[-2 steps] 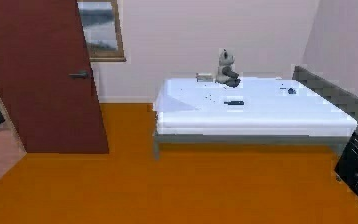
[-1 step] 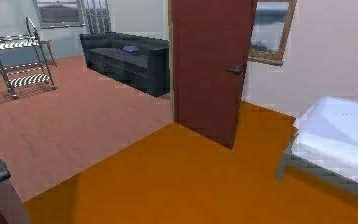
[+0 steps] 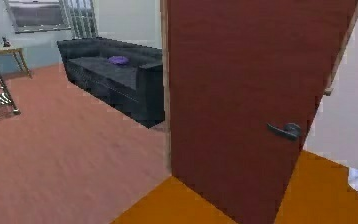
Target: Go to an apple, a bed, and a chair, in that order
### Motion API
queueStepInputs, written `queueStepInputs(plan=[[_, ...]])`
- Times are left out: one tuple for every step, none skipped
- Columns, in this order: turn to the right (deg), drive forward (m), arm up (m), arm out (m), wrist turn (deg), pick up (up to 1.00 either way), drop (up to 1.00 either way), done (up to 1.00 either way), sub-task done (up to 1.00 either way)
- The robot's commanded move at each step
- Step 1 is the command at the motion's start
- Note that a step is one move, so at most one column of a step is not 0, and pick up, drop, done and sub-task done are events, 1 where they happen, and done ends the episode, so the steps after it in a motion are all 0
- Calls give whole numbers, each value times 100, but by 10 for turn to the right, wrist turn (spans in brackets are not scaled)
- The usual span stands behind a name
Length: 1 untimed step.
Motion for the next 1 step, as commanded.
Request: queueStepInputs(plan=[[0, 5, 0, 0, 0, 0, 0, 0, 0]])
